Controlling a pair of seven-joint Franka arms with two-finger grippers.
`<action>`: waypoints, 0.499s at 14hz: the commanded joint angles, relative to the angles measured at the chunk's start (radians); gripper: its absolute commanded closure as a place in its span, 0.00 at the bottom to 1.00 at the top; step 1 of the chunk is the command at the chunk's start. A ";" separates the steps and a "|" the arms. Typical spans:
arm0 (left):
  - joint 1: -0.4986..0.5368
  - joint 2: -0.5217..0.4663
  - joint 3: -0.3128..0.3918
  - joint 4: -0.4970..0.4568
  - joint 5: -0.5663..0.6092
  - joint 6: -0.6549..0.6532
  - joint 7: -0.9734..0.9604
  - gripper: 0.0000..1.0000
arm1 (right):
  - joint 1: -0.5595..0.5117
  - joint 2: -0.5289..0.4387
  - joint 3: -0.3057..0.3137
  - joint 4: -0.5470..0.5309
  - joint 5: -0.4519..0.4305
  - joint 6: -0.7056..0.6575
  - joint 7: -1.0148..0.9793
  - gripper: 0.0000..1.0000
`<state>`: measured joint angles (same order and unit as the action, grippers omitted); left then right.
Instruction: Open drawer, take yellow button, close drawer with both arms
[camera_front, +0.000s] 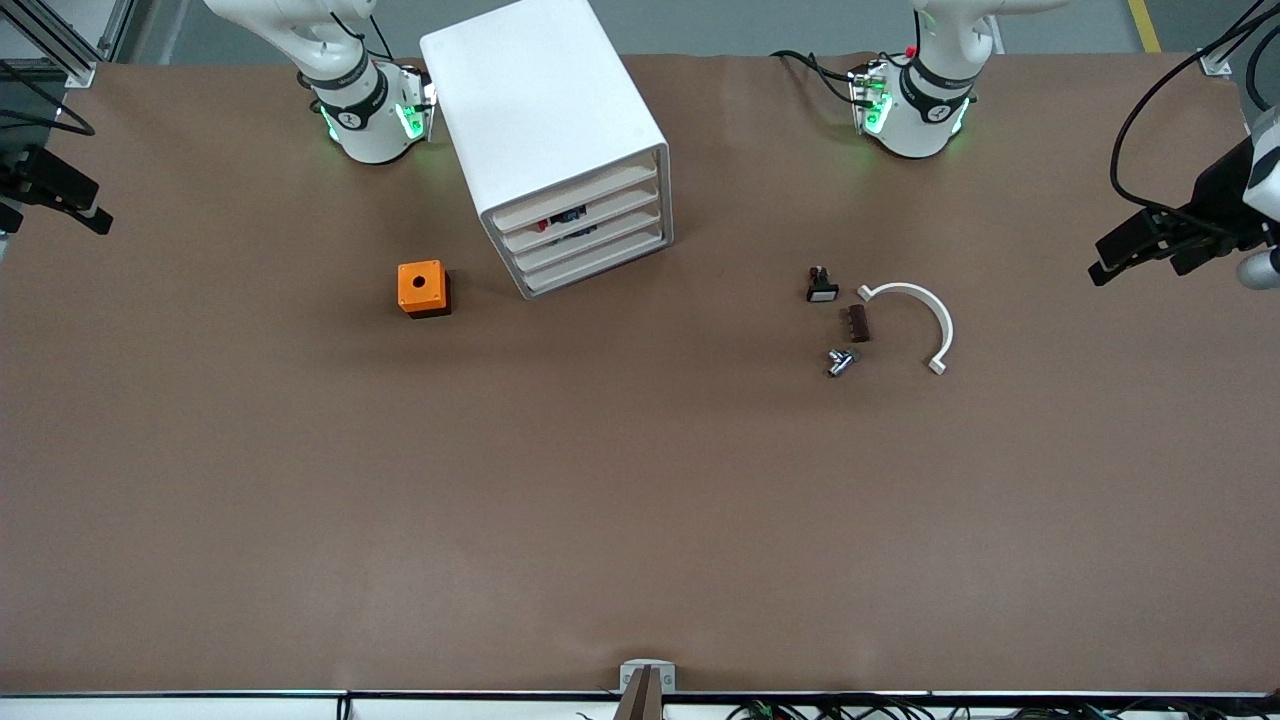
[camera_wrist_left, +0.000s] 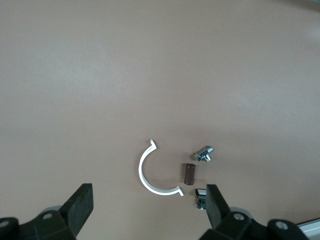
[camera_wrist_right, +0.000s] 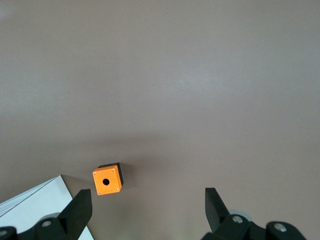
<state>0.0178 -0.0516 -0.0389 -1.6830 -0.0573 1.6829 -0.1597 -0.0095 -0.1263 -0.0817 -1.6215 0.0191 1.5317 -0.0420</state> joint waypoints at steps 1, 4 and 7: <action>-0.004 0.071 -0.003 0.043 0.024 -0.018 -0.012 0.01 | 0.005 -0.023 -0.001 -0.018 -0.001 -0.001 -0.009 0.00; -0.018 0.133 -0.007 0.060 0.024 -0.018 -0.018 0.01 | 0.005 -0.023 -0.001 -0.018 -0.001 -0.001 -0.010 0.00; -0.054 0.199 -0.021 0.097 0.016 -0.028 -0.099 0.01 | 0.006 -0.023 0.000 -0.018 -0.001 0.001 -0.010 0.00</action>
<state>-0.0060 0.1006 -0.0510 -1.6502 -0.0573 1.6834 -0.1962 -0.0091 -0.1263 -0.0800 -1.6216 0.0191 1.5316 -0.0433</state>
